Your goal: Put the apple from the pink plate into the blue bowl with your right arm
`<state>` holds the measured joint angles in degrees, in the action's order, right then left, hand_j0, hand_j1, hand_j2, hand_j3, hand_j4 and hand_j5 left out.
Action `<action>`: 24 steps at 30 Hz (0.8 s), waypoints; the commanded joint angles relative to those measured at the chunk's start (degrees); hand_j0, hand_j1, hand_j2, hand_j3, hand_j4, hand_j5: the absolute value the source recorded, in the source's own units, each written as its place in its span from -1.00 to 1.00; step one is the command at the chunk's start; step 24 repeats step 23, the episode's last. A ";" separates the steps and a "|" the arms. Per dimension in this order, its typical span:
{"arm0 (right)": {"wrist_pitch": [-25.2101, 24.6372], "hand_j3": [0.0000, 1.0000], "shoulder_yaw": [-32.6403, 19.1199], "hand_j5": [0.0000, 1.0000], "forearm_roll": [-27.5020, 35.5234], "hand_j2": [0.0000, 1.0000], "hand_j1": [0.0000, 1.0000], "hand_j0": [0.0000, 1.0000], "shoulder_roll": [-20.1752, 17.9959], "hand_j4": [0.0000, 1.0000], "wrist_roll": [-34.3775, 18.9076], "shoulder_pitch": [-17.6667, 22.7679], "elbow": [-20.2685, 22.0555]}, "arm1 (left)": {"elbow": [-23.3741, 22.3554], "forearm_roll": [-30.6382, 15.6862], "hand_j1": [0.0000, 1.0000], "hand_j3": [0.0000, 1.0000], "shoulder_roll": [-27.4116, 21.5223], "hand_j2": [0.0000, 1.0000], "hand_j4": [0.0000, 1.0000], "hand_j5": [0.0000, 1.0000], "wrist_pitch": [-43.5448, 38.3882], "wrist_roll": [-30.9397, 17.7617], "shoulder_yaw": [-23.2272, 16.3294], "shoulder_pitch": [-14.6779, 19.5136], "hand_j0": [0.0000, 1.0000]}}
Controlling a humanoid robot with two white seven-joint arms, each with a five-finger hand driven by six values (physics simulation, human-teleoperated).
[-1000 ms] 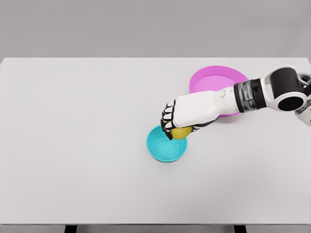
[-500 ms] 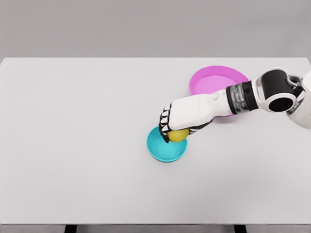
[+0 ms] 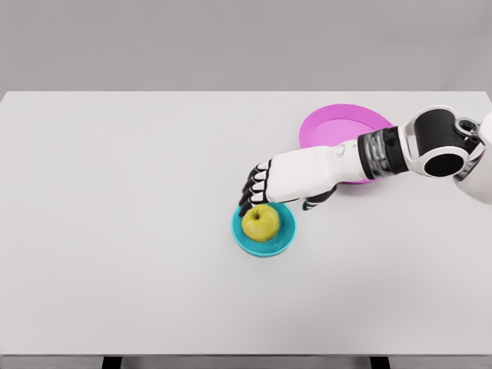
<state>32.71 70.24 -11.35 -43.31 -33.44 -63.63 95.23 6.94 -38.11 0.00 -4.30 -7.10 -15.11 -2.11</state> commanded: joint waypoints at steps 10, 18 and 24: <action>2.29 1.00 -13.73 1.00 4.49 1.00 1.00 1.00 -13.46 1.00 -0.04 5.98 1.89 | 0.01 -0.04 1.00 1.00 0.00 1.00 1.00 1.00 0.00 -0.02 0.00 0.00 1.00; 2.29 1.00 -15.22 1.00 4.58 1.00 1.00 1.00 -19.79 1.00 0.13 10.28 2.06 | 0.01 -0.04 1.00 1.00 0.00 1.00 1.00 1.00 0.00 -0.02 0.00 0.00 1.00; 2.29 1.00 -22.08 1.00 4.49 1.00 1.00 1.00 -20.76 1.00 0.13 16.79 2.06 | 0.09 -0.13 1.00 1.00 0.00 1.00 1.00 1.00 0.00 -0.02 0.17 0.09 1.00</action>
